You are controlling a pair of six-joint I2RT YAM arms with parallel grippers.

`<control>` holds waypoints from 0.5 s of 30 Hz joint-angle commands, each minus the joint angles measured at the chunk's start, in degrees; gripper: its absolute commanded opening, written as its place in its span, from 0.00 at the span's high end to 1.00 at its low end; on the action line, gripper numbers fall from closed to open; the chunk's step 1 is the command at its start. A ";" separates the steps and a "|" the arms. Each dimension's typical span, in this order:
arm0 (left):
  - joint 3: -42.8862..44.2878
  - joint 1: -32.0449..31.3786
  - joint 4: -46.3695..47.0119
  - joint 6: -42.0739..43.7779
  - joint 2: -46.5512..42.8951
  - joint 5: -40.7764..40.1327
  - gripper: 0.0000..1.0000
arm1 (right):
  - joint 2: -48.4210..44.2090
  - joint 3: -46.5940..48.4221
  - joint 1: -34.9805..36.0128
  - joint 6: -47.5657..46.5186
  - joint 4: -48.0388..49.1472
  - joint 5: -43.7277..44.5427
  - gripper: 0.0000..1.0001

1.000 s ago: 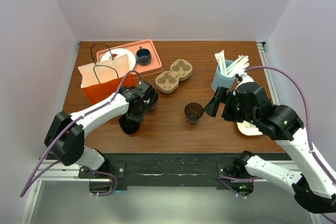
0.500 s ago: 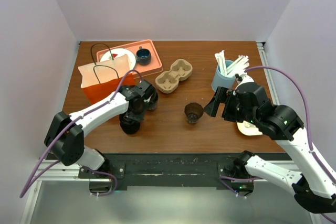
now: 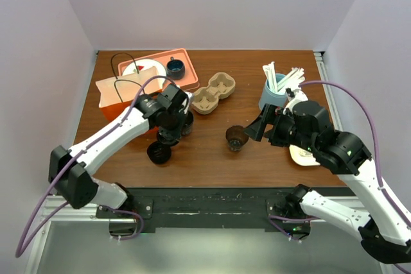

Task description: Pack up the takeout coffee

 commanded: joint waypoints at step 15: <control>-5.41 0.22 65.60 -31.18 -19.35 46.89 1.00 | -10.83 -15.40 -0.09 16.49 46.69 -17.04 0.43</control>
